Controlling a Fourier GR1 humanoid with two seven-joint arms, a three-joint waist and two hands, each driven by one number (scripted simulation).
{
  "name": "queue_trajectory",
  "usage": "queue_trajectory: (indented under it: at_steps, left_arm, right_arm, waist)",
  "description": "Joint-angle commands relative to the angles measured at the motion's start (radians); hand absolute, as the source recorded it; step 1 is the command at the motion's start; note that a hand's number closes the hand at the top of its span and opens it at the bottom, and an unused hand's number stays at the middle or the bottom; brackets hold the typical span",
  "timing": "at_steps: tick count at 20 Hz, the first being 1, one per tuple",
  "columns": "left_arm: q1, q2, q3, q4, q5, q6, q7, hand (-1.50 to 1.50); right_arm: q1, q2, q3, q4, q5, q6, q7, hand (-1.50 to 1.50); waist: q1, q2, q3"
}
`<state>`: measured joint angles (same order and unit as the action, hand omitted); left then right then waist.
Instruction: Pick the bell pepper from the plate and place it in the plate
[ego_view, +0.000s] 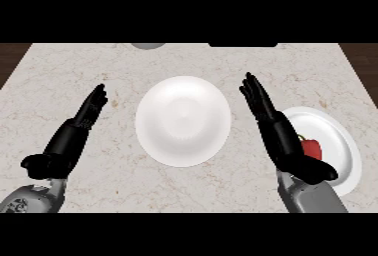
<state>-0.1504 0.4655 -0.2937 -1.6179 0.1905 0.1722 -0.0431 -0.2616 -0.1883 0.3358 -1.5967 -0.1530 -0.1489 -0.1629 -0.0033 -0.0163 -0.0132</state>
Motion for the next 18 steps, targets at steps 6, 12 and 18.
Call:
queue_trajectory:
  at_steps: [6,12,18]
  left_arm:
    - [0.148,-0.054,0.087,0.133,0.009,0.173,0.144,0.0]
    - [0.134,-0.096,0.068,0.132,0.041,0.17,0.206,0.0]
    - [0.112,-0.122,0.042,0.154,0.002,0.195,0.193,0.0]
  right_arm:
    - [0.082,-0.271,-0.193,-0.081,-0.385,0.459,0.028,1.5]
    - [0.172,-0.413,-0.307,0.115,0.16,0.138,-0.382,1.5]
    - [0.241,-0.329,-0.322,0.286,-0.188,0.55,-0.618,-1.5]
  waist:
    - [-0.003,0.02,0.017]
    - [-0.018,0.026,0.02]
    - [0.0,0.029,0.022]
